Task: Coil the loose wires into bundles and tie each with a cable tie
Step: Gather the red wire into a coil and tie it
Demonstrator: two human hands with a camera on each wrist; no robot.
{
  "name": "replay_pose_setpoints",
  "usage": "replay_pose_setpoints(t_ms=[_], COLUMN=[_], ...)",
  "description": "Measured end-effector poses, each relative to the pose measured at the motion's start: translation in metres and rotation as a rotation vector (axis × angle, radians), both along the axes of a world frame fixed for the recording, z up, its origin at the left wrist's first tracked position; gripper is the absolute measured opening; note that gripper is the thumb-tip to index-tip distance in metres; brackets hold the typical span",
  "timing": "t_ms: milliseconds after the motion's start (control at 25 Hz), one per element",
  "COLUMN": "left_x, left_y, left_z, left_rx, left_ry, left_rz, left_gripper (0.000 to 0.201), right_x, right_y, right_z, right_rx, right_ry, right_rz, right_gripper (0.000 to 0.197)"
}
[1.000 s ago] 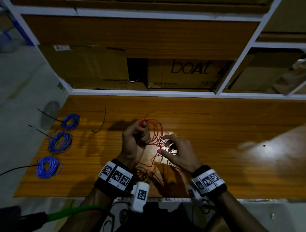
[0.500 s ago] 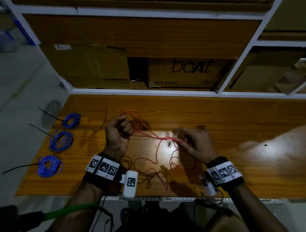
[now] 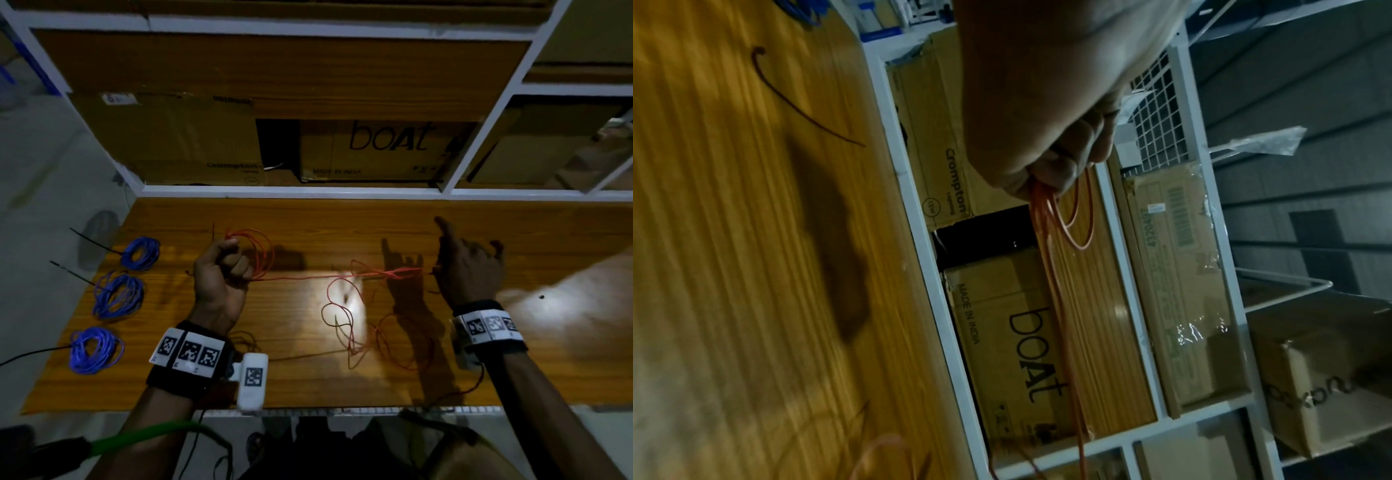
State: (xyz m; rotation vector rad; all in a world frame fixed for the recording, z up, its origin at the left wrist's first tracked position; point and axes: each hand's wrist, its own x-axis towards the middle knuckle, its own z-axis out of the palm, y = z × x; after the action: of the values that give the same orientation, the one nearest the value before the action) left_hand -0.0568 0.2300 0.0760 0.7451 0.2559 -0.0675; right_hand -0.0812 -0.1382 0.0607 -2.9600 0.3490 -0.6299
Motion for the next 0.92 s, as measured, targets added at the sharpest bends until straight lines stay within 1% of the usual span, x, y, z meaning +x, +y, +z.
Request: replay_pose_setpoints(t_ms=[40, 80, 120, 160, 200, 240, 280, 320, 360, 400, 440, 480, 520, 560, 600, 640, 720, 760, 840, 920], left_x=[0.0, 0.0, -0.001, 0.0, 0.001, 0.003, 0.005, 0.006, 0.006, 0.008, 0.009, 0.01, 0.01, 0.008, 0.006, 0.003, -0.001, -0.002, -0.001, 0.001], left_y=[0.001, 0.002, 0.001, 0.0, 0.0, 0.0, 0.0, 0.001, 0.005, 0.009, 0.014, 0.02, 0.024, 0.026, 0.024, 0.02, 0.011, 0.01, 0.013, 0.02], left_z=[0.001, 0.001, -0.001, -0.002, -0.005, -0.009, -0.013, -0.016, -0.019, -0.02, -0.02, -0.02, -0.018, -0.016, -0.013, -0.01, -0.006, -0.004, -0.003, -0.008], left_rx=[-0.002, -0.006, -0.015, -0.024, -0.031, -0.039, -0.05, -0.066, -0.082, -0.099, -0.11, -0.113, -0.109, -0.097, -0.077, -0.04, 0.025, 0.027, 0.001, -0.002], left_ry=[-0.001, -0.003, -0.007, -0.007, 0.001, 0.014, 0.029, 0.048, 0.068, 0.086, 0.105, 0.118, 0.12, 0.111, 0.093, 0.082, 0.067, 0.062, 0.061, 0.064], left_rz=[0.005, 0.006, 0.007, 0.013, 0.02, 0.026, 0.032, 0.042, 0.057, 0.072, 0.083, 0.088, 0.087, 0.077, 0.057, 0.033, -0.01, -0.021, -0.024, -0.029], left_gripper=[0.031, 0.03, 0.029, 0.029, 0.029, 0.029, 0.03, 0.031, 0.031, 0.033, 0.034, 0.035, 0.035, 0.035, 0.037, 0.042, 0.053, 0.055, 0.055, 0.053], right_x=[0.004, 0.006, 0.009, 0.012, 0.012, 0.013, 0.014, 0.016, 0.017, 0.017, 0.014, 0.011, 0.006, 0.001, -0.001, -0.001, 0.004, 0.007, 0.01, 0.01], right_y=[-0.007, -0.01, -0.011, -0.007, -0.001, 0.003, 0.005, 0.007, 0.008, 0.007, 0.002, -0.006, -0.016, -0.025, -0.033, -0.039, -0.053, -0.063, -0.077, -0.083], right_z=[-0.006, -0.01, -0.012, -0.011, -0.011, -0.01, -0.009, -0.005, 0.001, 0.008, 0.011, 0.013, 0.011, 0.008, 0.008, 0.008, 0.004, 0.001, -0.009, -0.02], right_rx=[0.124, 0.333, 0.656, 1.035, 1.368, 1.563, 1.634, 1.648, 1.578, 1.439, 1.172, 0.75, 0.279, -0.096, -0.285, -0.325, -0.249, -0.187, -0.059, -0.075], right_ry=[-0.041, -0.065, -0.066, -0.023, 0.063, 0.127, 0.138, 0.107, 0.034, -0.067, -0.145, -0.186, -0.191, -0.206, -0.195, -0.156, -0.083, -0.036, 0.07, 0.152], right_rz=[-0.04, -0.087, -0.131, -0.17, -0.199, -0.201, -0.205, -0.229, -0.233, -0.192, -0.129, -0.045, 0.01, 0.076, 0.113, 0.085, -0.048, -0.101, -0.195, -0.236], right_gripper=[0.051, 0.046, 0.051, 0.062, 0.063, 0.059, 0.048, 0.037, 0.031, 0.031, 0.031, 0.029, 0.025, 0.022, 0.021, 0.024, 0.032, 0.036, 0.048, 0.06])
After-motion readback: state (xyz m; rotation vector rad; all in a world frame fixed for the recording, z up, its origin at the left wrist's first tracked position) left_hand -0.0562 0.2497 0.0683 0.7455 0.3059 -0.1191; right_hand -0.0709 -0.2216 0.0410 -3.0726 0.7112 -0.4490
